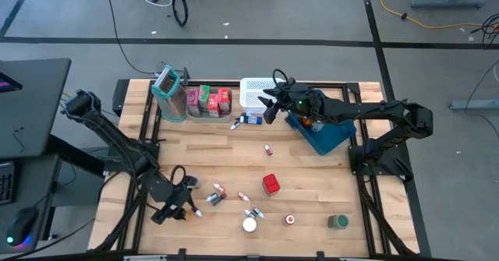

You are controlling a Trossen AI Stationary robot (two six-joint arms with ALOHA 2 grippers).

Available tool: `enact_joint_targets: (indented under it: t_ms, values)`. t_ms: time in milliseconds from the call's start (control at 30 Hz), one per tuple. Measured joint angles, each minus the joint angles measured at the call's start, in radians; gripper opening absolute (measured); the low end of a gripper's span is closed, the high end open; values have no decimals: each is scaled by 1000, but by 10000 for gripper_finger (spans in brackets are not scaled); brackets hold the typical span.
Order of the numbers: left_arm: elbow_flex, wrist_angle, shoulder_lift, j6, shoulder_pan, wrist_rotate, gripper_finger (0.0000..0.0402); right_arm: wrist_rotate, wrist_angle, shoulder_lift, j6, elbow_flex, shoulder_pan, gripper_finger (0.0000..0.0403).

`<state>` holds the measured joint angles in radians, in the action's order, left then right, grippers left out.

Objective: Pick & Place Kitchen Items
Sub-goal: Put the orange seasoning bottle into the blue bin

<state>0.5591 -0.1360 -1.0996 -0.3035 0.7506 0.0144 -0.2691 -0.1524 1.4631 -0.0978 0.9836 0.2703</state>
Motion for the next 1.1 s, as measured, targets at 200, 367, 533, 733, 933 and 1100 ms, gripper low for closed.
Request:
enact_joint_targets:
  t_ms: [200, 367, 533, 733, 933, 1100]
  values:
    - [0, 21, 0, 69, 0, -10, 240, 0, 0, 0, 1, 0, 0, 169]
    - [0, 114, 0, 109, 0, 86, 240, 0, 6, 0, 1, 0, 0, 169]
    - [0, 138, 0, 73, -1, 195, 250, 0, 17, 0, 1, 0, 0, 169]
    - [0, 136, 0, 82, -1, 202, 286, 0, 73, 0, 0, 0, -2, 169]
    - [0, 122, 0, 59, 3, 119, 313, -1, 120, 0, 4, 0, -3, 169]
    - [0, 88, 0, -28, 37, 60, 313, 0, 126, 0, 2, 0, -3, 169]
